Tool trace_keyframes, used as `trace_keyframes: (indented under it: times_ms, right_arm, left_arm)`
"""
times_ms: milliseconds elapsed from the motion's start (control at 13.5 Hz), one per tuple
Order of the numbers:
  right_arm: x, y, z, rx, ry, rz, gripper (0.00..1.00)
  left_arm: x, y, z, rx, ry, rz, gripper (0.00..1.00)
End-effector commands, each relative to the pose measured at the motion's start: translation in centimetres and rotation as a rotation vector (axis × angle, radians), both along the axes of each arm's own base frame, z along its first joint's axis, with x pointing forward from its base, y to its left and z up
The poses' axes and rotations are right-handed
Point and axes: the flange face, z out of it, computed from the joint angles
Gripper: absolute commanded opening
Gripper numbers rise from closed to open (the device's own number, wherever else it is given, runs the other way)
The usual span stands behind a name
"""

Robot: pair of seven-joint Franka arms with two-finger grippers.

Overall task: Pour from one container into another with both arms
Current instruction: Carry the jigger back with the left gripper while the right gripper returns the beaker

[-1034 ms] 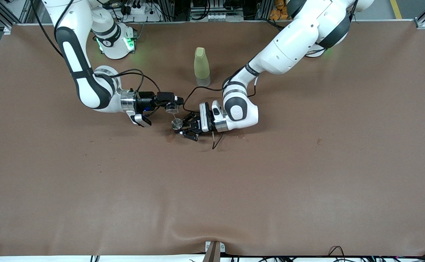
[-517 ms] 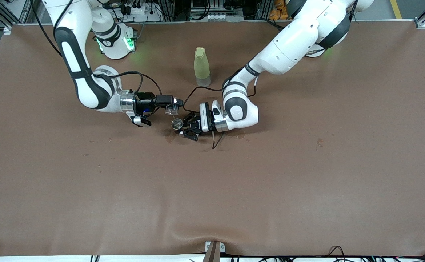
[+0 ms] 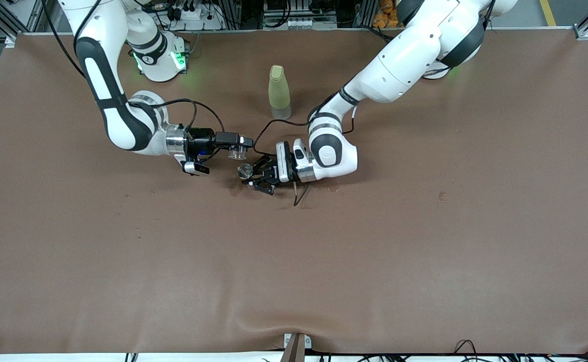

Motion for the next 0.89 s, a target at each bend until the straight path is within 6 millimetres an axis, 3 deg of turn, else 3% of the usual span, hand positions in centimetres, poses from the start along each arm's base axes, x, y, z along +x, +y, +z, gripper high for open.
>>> trace_keyframes:
  times_ms: [0, 295, 443, 812]
  right_arm:
    - [-0.3, 0.4, 1.2, 0.02, 0.0, -0.014, 0.0]
    - [0.6, 0.7, 4.4, 0.033, -0.264, -0.012, 0.0]
    - [1.4, -0.3, 5.0, 0.0, -0.456, 0.002, 0.0]
    - [4.1, -11.4, 4.6, -0.115, -0.87, 0.087, 0.0]
  left_arm:
    - [0.1, 0.8, 0.2, 0.008, -0.004, 0.015, 0.0]
    - [1.0, 2.4, 0.3, 0.019, -0.007, 0.03, 0.0]
    - [1.7, 3.2, 0.9, 0.017, -0.009, 0.043, 0.0]
    - [2.8, 7.3, 3.6, 0.024, -0.024, 0.025, 0.0]
